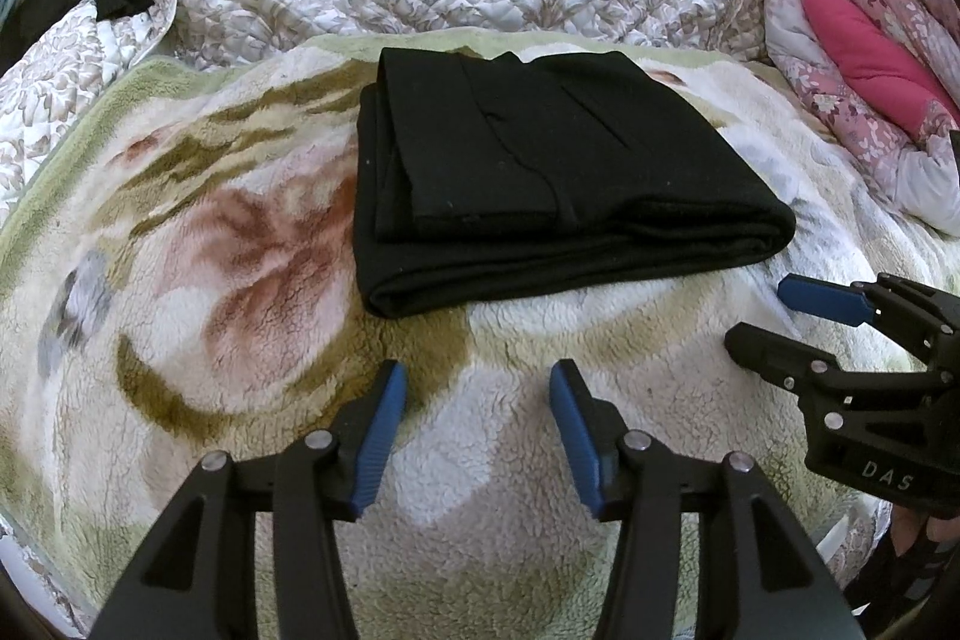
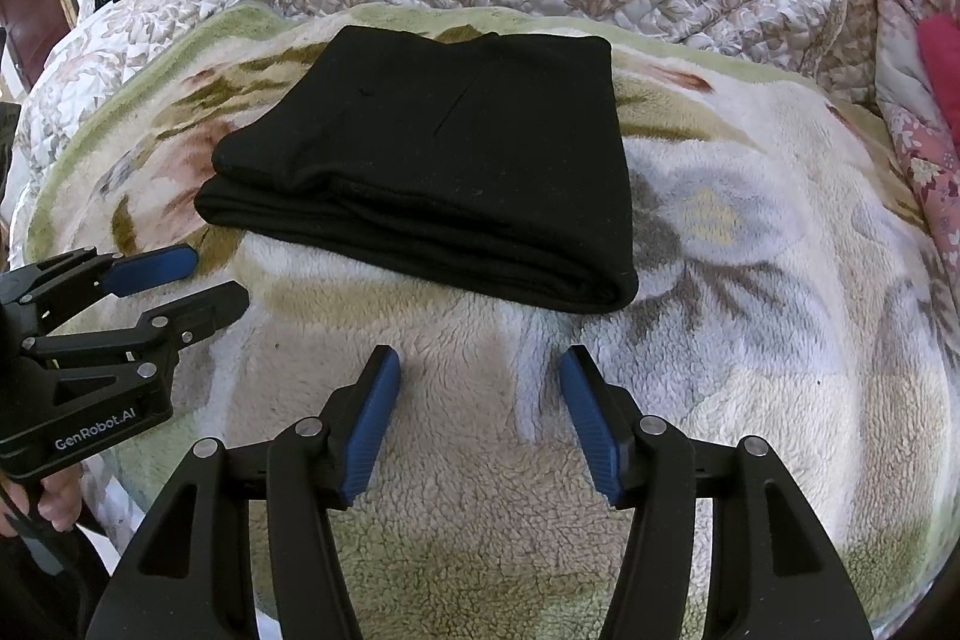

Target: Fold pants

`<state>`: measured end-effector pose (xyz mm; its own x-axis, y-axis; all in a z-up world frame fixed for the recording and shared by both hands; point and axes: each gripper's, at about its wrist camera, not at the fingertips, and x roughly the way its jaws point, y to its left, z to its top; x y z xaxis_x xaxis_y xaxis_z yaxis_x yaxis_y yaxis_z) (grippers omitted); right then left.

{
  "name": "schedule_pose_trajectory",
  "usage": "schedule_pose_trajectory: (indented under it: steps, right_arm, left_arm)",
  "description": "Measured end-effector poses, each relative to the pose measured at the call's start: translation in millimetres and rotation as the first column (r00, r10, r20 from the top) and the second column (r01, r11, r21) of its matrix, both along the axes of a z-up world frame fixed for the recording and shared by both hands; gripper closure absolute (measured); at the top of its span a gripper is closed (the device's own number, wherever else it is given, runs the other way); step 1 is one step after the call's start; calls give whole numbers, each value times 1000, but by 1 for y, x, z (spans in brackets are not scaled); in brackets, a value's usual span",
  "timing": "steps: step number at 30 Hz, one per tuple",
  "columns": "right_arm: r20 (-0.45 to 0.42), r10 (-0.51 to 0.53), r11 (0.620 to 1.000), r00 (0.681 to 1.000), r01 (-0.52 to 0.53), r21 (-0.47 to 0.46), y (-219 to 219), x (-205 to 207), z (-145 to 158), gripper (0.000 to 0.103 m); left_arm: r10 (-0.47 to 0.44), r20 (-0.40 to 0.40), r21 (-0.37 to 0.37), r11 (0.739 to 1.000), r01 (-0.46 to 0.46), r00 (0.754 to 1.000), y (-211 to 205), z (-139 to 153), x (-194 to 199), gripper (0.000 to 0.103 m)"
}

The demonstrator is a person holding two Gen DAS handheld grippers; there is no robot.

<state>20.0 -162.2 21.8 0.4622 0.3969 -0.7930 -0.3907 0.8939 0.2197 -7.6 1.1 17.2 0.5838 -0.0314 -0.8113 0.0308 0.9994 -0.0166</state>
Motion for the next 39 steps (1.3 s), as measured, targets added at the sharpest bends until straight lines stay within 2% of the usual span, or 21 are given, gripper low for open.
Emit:
schedule_pose_trajectory:
  steps: [39]
  right_arm:
    - [2, 0, 1000, 1000, 0, -4, 1, -1, 0, 46]
  left_arm:
    - [-1, -7, -1, 1000, 1, 1000, 0, 0, 2, 46]
